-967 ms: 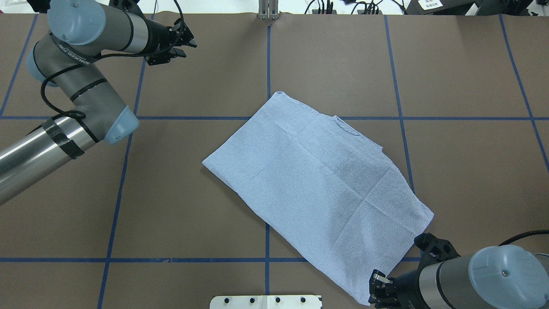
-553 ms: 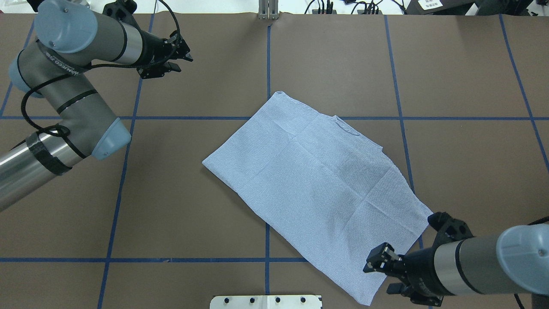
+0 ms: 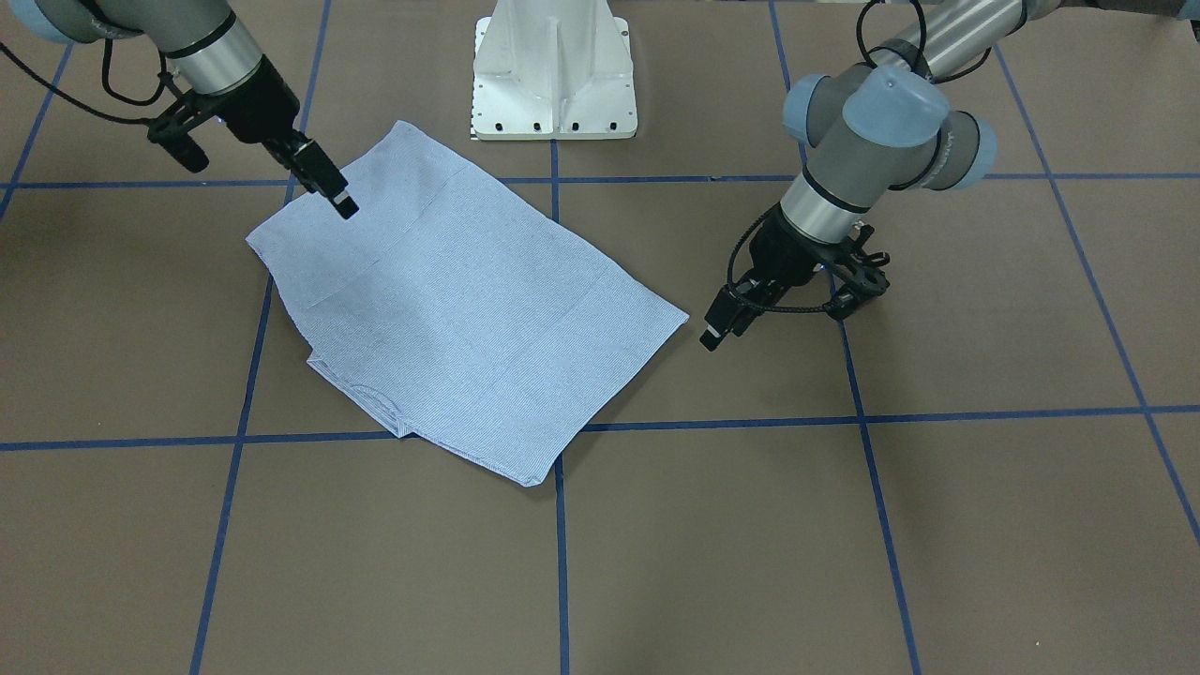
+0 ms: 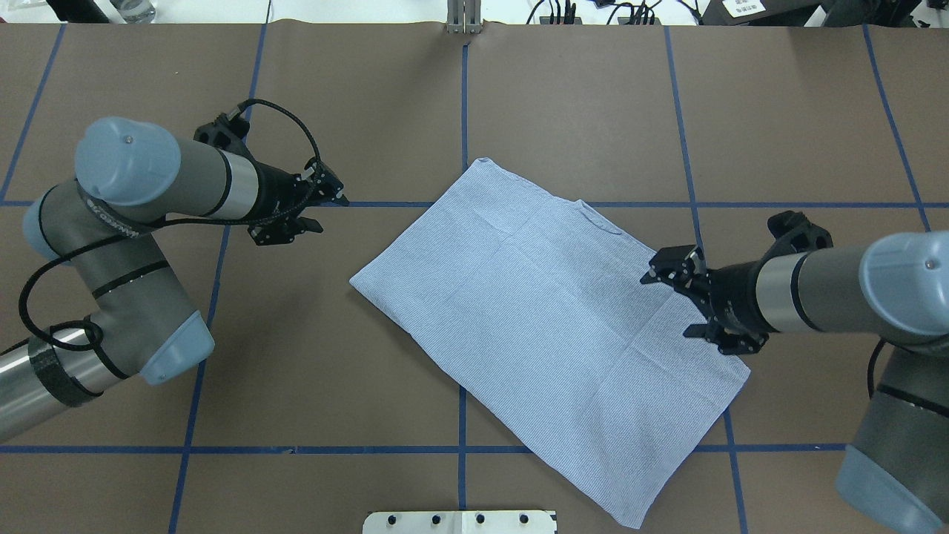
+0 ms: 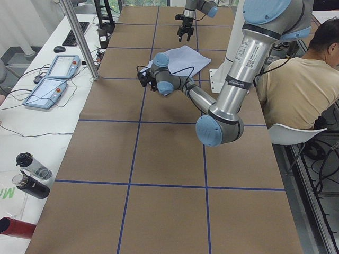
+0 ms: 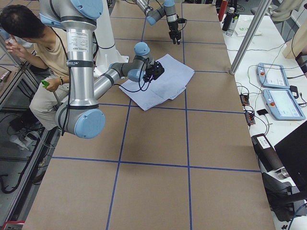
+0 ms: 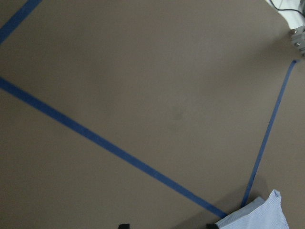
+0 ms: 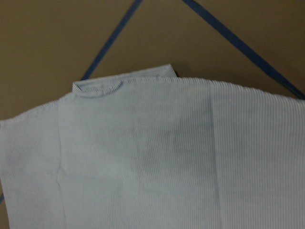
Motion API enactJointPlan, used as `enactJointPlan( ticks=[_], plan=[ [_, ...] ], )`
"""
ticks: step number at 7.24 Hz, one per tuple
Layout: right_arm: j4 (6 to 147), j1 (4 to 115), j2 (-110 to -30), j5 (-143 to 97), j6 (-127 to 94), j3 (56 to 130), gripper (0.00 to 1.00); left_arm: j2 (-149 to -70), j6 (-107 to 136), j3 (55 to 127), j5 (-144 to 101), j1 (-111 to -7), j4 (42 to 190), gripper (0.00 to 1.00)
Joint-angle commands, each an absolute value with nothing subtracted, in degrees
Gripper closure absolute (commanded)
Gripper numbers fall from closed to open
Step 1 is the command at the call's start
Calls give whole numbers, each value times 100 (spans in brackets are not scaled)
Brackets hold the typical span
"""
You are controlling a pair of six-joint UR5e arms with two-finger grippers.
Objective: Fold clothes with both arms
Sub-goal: 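Move the right gripper to the collar corner while the left grasps the nearest corner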
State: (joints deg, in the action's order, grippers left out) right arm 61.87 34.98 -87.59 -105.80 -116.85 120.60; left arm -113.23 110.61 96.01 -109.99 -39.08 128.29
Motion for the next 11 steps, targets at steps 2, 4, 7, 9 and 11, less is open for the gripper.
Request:
enactJointPlan(
  ticks=[2,4,7,9,11],
  plan=[
    [6196,4086,-8184,-10529,-10978,11313,0,-10952,11883,9554,-10504,-3210,13306,38],
    [6196,4096,-8183,-10512,-10969,11303,0,-11021,11839,9432,-10389,-3112,13324,38],
    [6196,4096,-8209,-10503,-10969,11285,0,-11109,11821,9334,-10345,-2972,13307,38],
    [6196,4096,-8218,-10503,-10969,11276,0,-11241,11821,9177,-10134,-2866,13307,39],
    [6196,4087,-8226,-10494,-10960,11259,0,-11241,11830,9167,-10125,-2874,13307,78]
  ],
)
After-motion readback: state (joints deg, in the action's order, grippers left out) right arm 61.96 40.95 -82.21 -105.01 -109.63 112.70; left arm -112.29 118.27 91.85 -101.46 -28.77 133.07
